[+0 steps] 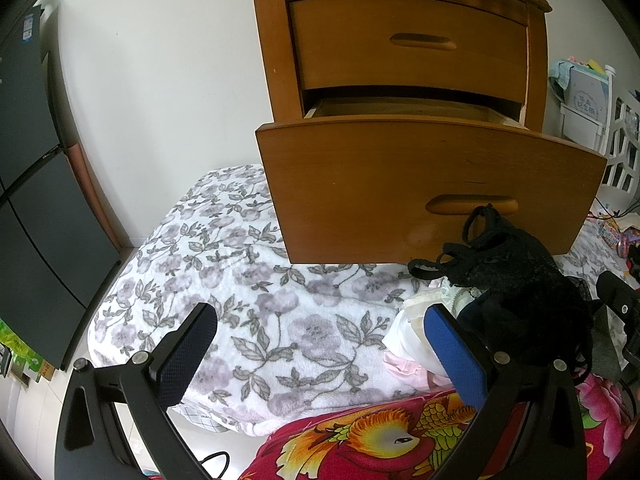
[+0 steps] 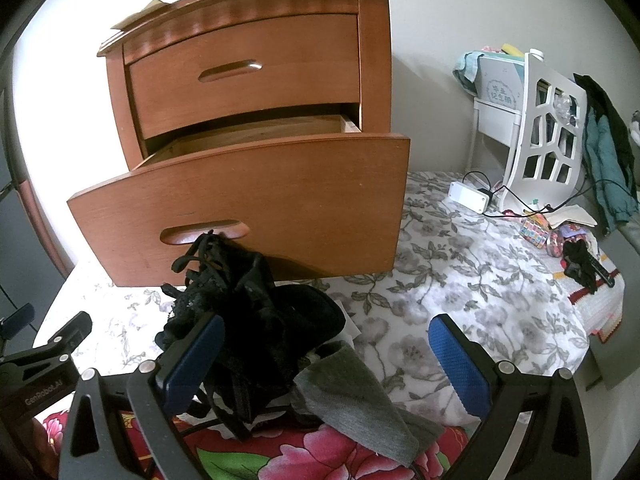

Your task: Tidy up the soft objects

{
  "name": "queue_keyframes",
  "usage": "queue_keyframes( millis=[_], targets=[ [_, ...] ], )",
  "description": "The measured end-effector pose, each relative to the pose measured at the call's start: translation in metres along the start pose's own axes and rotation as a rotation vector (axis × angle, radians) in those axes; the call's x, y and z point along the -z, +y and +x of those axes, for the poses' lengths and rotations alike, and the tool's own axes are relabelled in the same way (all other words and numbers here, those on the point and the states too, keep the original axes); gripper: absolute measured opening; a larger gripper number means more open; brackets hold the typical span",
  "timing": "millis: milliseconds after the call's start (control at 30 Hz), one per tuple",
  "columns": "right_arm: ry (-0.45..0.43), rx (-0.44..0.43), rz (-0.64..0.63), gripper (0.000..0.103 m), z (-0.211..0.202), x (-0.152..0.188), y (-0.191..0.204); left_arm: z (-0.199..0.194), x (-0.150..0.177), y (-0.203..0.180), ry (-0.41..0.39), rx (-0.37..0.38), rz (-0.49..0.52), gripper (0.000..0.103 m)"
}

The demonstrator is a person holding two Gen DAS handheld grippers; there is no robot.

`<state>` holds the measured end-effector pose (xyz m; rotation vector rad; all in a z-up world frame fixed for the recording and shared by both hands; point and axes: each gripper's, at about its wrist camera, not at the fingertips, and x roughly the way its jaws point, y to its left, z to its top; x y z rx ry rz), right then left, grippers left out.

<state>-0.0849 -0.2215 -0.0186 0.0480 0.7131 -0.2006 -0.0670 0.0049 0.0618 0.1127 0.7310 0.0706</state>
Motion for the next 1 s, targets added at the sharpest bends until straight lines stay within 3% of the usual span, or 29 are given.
queue_keyframes(
  millis=[1000],
  targets=[
    [0.001, -0.001, -0.001, 0.103, 0.0006, -0.0002, 0.0004, -0.0013, -0.0003, -0.0012, -0.004, -0.002, 0.0, 0.103]
  ],
)
